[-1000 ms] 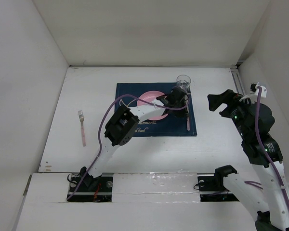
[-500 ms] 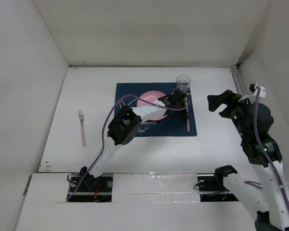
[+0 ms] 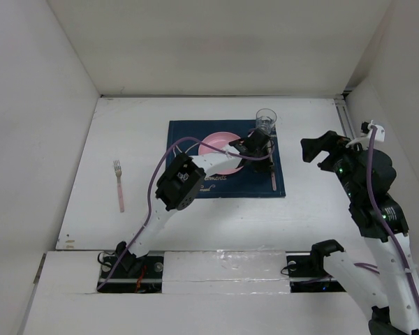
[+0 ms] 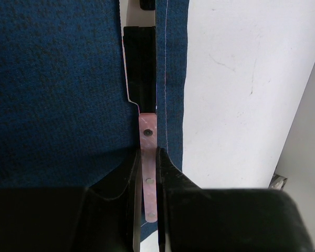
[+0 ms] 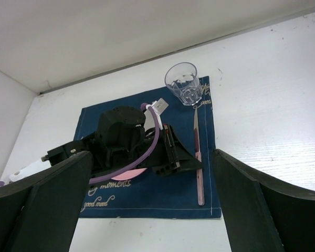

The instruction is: Set the dinner table for one person

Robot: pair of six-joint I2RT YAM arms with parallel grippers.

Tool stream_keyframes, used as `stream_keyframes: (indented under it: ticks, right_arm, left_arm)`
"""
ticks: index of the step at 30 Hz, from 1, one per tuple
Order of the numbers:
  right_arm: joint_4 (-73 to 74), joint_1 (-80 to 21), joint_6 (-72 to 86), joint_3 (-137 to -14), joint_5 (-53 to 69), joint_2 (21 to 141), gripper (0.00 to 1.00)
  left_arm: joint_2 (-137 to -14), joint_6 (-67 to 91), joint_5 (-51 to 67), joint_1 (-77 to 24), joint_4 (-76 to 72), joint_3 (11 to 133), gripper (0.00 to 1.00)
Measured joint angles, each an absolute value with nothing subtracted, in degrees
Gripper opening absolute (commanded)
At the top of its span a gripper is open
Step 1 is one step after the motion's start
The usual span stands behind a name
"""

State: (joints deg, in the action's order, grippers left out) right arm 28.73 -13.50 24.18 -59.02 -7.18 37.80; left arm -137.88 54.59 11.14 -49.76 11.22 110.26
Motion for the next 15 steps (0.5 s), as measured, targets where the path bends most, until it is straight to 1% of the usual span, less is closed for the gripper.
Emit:
stream_keyframes:
  ticks: [3, 4, 10, 12, 13, 15]
  right_arm:
    - [28.7, -13.5, 24.2, -59.0, -7.0, 37.8, 1.00]
    - [28.7, -13.5, 24.2, -59.0, -6.9, 37.8, 1.00]
    - [28.7, -13.5, 24.2, -59.0, -6.5, 37.8, 1.00]
    - [28.7, -13.5, 24.2, -59.0, -6.4, 37.8, 1.00]
    - [28.7, -13.5, 24.2, -59.0, -6.3, 37.8, 1.00]
    - [28.7, -13.5, 24.2, -59.0, -6.0, 37.8, 1.00]
  left_arm:
    - [-137.9, 54.5, 11.3, -49.8, 11.2, 110.3, 0.01]
    - [-137.9, 54.5, 11.4, -49.7, 11.2, 110.3, 0.05]
    - [-137.9, 54.4, 11.9, -49.7, 11.2, 110.1, 0.18]
    - [-137.7, 54.5, 12.3, -49.7, 10.2, 109.0, 0.23]
    - [-137.4, 54.6, 12.7, -49.7, 9.3, 108.4, 0.28]
    - [-136.3, 54.6, 13.0, -49.6, 8.4, 106.9, 0.32]
